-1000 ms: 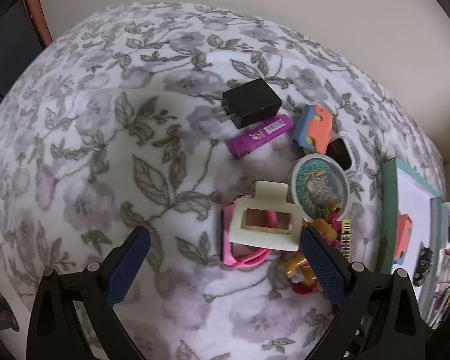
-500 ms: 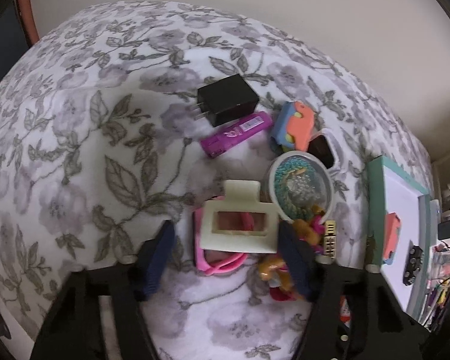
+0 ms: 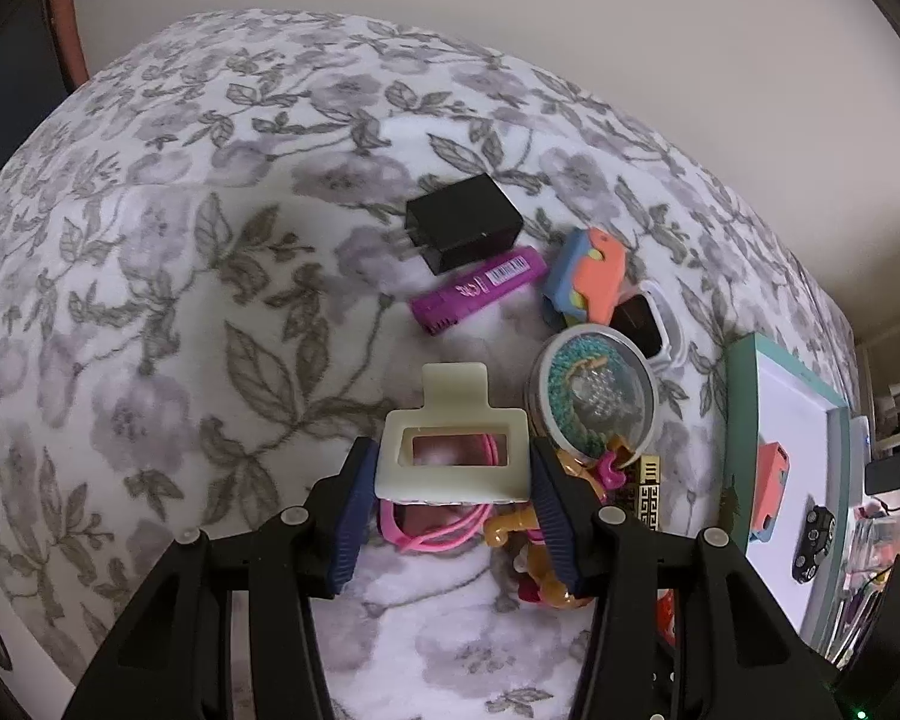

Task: Organize rigid objects
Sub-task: 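Grasp the white hair clip with the left tool while the right tool lifts the tube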

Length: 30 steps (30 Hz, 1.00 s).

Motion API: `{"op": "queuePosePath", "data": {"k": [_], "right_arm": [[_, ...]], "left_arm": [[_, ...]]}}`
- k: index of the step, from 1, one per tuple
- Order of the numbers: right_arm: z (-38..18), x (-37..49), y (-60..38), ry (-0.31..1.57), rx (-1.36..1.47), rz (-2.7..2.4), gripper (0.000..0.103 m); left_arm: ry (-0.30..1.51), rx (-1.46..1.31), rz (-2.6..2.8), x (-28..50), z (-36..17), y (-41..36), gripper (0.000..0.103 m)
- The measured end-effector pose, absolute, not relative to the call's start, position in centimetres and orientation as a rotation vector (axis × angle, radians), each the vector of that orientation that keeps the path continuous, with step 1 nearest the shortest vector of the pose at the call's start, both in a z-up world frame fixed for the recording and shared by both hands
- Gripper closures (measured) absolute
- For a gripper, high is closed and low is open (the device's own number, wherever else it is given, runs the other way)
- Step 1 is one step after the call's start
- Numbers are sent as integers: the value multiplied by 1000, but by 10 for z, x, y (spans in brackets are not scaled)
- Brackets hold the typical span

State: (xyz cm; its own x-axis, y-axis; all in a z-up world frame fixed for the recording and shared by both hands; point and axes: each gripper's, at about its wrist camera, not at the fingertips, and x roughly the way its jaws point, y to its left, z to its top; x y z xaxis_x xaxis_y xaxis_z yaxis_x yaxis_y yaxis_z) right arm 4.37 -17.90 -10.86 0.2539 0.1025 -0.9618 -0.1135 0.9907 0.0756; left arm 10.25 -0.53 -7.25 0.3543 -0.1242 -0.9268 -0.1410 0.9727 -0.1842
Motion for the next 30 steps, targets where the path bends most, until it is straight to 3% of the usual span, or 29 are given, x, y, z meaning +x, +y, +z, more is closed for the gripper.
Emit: {"op": "queuePosePath", "data": {"k": [30], "right_arm": [[-64,42,-192,1182,119,164,69]], "left_arm": [[961,-265,17,83,13,6,51]]}}
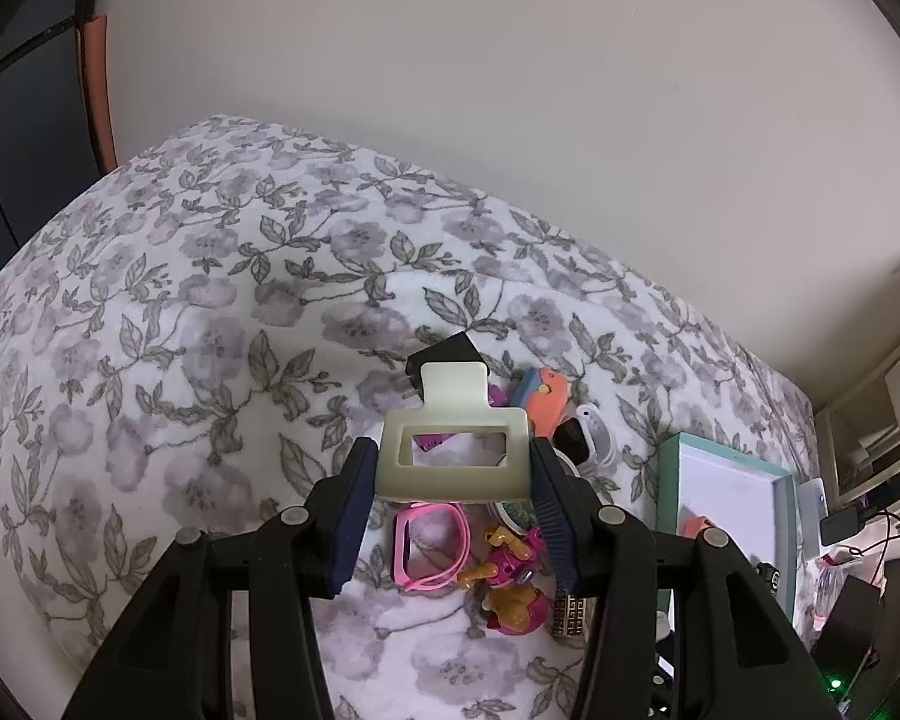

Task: Organize rigid objects
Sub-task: 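Grasp the white hair clip with the left tool while the right tool lifts the tube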

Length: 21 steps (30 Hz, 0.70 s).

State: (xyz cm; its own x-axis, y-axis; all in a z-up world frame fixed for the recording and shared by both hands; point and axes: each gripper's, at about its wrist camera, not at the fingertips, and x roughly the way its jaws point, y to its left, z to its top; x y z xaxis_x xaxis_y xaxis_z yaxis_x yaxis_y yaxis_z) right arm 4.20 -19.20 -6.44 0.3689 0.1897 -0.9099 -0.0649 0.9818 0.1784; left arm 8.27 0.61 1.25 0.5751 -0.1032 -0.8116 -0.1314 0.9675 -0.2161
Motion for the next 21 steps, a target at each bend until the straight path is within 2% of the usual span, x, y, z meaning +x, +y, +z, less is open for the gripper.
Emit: {"op": "queuePosePath", "data": {"k": [11,21], "right_arm": [[-33,38,-206,1095,159,142,69],[-12,27,-257,1061,223,-1,69]], "left_arm": [[928,-259,-13,76,24,-3,51],[915,-210,-111,66,30,-39,51]]}}
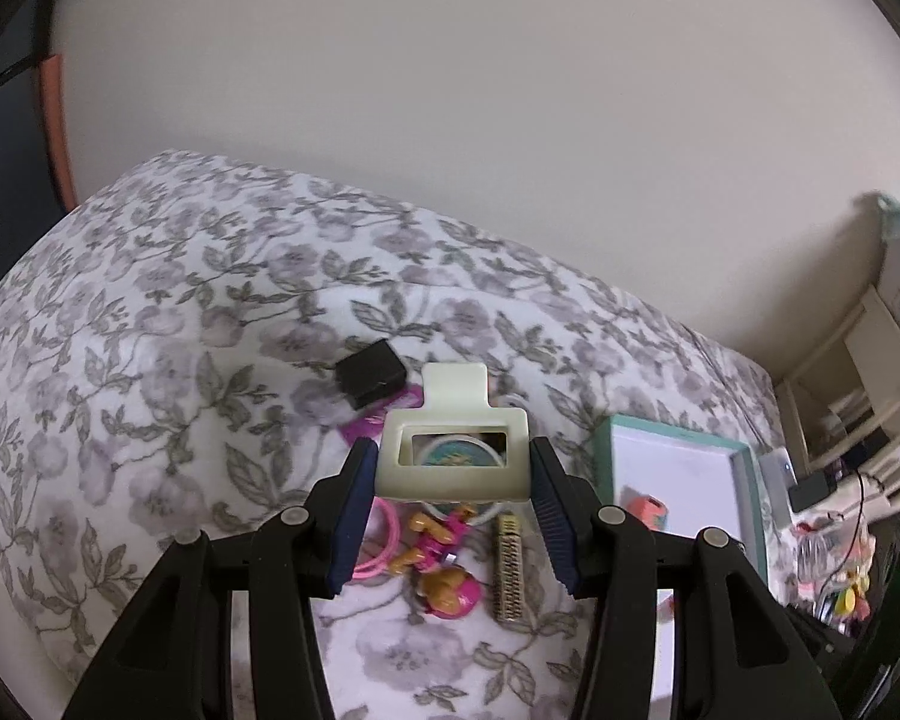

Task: Organize rigid objects
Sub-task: 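Grasp the white hair clip with the left tool while the right tool lifts the tube, then carry the hair clip with the left tool while the right tool carries the tube over the tray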

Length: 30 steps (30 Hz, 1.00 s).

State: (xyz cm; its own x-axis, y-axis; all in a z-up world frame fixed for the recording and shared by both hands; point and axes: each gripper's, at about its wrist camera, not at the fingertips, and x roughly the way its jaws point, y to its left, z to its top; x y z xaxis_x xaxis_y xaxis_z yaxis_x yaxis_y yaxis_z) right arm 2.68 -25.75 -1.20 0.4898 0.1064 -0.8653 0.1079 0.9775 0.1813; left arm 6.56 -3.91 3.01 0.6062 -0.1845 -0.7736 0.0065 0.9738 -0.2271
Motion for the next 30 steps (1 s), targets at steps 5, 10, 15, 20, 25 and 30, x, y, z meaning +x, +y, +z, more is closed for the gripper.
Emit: {"op": "queuePosePath", "data": {"k": [5,10,15,20,25,30], "right_arm": [[-16,19,-293,1083,282,-89,69],[-24,10,-325,1119,317,-179,69],[-35,1,-352,1171,315,-300,69],[-45,-9,-372,1226,325,-355,69],[-52,-13,-376,1263,314,-368,69],[-61,-7,-365,1279,283,-341,69]], "left_arm": [[919,-152,-188,57,31,-70,51],[946,-85,-295,46,25,-111,51],[973,17,-397,28,13,-158,51],[1024,73,-475,18,-5,-191,51],[1074,125,-493,14,-26,-207,51],[1101,178,-506,9,-42,-220,51]]}}
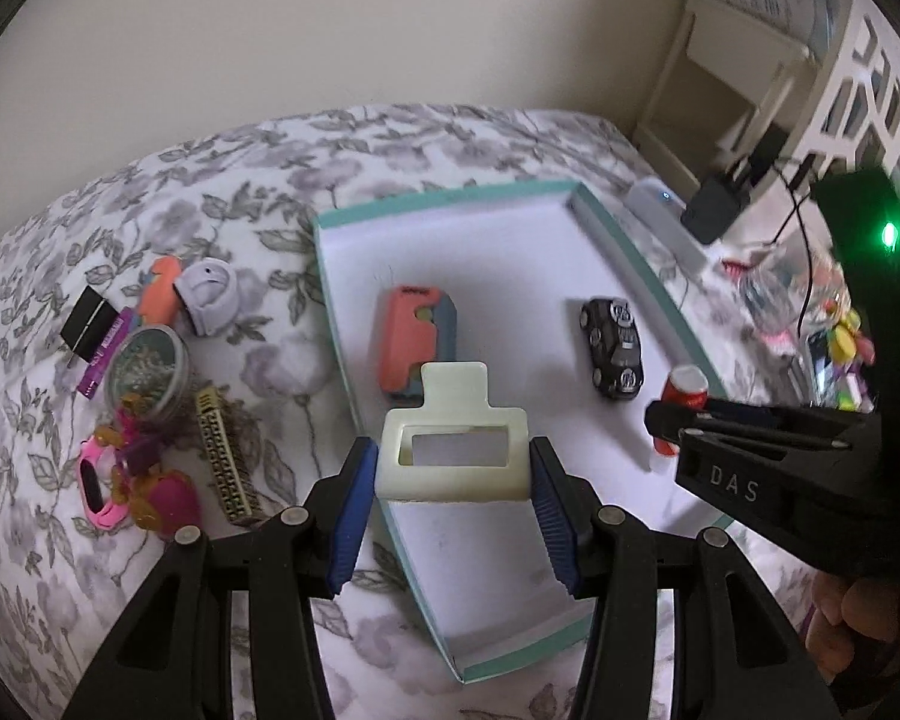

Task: Organize rigid objects
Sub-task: 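Carry the hair clip with the left tool while the right tool carries the tube over the tray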

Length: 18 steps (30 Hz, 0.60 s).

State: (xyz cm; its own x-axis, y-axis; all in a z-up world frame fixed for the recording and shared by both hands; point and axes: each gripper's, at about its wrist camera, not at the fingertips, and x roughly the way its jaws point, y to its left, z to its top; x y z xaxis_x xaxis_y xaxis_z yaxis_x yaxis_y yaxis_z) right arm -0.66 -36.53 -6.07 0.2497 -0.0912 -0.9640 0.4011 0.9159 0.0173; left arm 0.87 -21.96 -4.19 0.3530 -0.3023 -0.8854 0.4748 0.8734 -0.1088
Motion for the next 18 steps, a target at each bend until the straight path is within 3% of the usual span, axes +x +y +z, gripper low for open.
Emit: {"op": "queuePosePath", "data": {"k": [18], "right_arm": [[-89,8,-349,1312,276,-271,69]], "left_arm": [[1169,258,-498,8,-76,-235,51]]}}
